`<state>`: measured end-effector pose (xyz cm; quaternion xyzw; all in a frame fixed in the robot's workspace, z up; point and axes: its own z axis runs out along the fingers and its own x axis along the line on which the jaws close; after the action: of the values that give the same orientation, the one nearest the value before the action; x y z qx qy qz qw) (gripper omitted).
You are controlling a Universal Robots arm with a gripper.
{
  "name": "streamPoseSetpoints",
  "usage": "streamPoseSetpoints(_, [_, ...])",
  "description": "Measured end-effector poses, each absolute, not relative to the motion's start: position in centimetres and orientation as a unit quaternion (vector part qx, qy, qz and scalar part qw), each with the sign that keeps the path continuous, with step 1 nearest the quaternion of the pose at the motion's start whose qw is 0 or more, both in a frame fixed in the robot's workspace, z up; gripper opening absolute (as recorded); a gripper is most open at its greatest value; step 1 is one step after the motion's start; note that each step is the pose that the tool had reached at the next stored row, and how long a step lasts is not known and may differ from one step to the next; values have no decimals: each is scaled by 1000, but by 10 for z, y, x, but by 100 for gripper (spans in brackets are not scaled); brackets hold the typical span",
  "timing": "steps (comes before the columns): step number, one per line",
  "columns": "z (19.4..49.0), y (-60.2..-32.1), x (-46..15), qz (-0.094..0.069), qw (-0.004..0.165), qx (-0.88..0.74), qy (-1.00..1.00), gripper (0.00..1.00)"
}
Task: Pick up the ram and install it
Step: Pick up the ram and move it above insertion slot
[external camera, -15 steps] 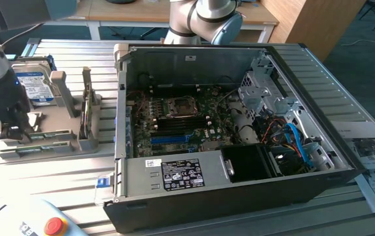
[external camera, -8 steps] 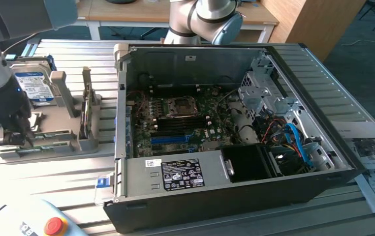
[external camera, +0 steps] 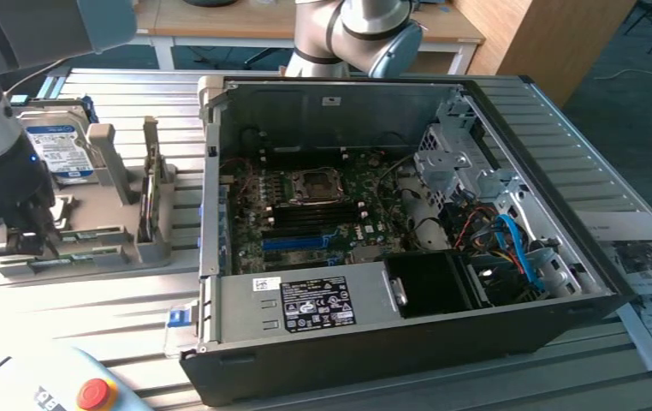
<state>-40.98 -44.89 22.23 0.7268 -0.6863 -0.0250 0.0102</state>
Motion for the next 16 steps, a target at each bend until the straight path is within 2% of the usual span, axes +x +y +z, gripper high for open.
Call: streamPoseSetpoints(16, [222, -449, -388, -26, 11, 727, -686, 31])
